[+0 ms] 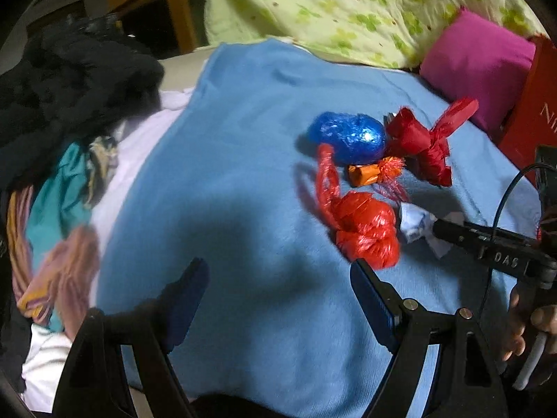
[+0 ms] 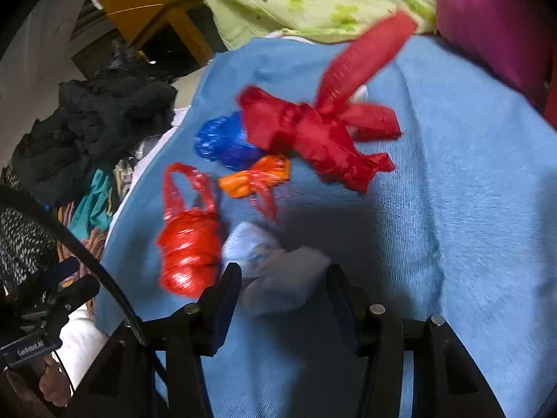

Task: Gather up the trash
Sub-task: 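Grasp the light blue crumpled tissue with the right tool, then grasp the red plastic bag by its body with the left tool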

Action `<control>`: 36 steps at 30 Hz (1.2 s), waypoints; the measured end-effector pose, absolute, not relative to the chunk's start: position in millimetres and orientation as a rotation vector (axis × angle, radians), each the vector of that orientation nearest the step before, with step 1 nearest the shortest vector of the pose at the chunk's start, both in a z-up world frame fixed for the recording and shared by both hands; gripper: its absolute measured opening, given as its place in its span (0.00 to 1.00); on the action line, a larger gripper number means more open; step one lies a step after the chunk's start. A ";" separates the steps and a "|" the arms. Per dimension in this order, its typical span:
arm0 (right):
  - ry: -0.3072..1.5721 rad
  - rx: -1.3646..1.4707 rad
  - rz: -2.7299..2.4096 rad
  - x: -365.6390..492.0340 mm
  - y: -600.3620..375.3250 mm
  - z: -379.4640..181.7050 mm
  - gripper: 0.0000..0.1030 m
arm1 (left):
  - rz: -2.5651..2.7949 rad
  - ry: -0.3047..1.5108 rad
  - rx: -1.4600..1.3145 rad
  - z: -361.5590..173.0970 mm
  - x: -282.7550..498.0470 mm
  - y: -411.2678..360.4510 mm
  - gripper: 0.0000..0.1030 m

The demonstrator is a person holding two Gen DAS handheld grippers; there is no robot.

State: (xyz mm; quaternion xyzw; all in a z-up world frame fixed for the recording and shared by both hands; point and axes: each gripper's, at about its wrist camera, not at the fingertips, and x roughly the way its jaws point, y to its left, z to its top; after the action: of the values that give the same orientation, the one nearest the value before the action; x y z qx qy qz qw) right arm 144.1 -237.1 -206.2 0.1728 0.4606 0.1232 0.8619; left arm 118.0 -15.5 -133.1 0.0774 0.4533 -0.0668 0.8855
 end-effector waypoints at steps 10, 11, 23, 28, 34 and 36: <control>0.893 0.222 0.356 135.6 -225.1 -203.7 0.22 | -0.164 0.938 0.211 -138.7 144.2 -45.6 0.81; 0.882 0.225 0.344 132.0 -226.8 -201.7 0.22 | -0.165 0.939 0.216 -139.1 146.5 -48.1 0.81; 0.746 0.261 0.173 82.0 -292.3 -164.7 0.21 | -0.210 0.939 0.245 -149.2 163.1 -88.2 0.81; 0.716 0.275 0.163 63.8 -302.5 -151.9 0.21 | -0.228 0.970 0.222 -162.2 171.2 -98.5 0.81; 0.690 0.286 0.166 49.9 -298.3 -143.4 0.21 | -0.234 1.061 0.125 -187.9 179.8 -89.7 0.81; 0.676 0.278 0.165 43.8 -295.6 -138.4 0.21 | -0.241 1.091 0.078 -195.0 181.8 -82.7 0.48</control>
State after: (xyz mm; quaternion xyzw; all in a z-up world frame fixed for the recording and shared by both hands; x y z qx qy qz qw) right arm 43.8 -295.6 -138.4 0.1360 0.3301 0.0804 0.9306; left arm 181.8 -82.7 -195.0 0.0371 0.5176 -0.1142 0.8471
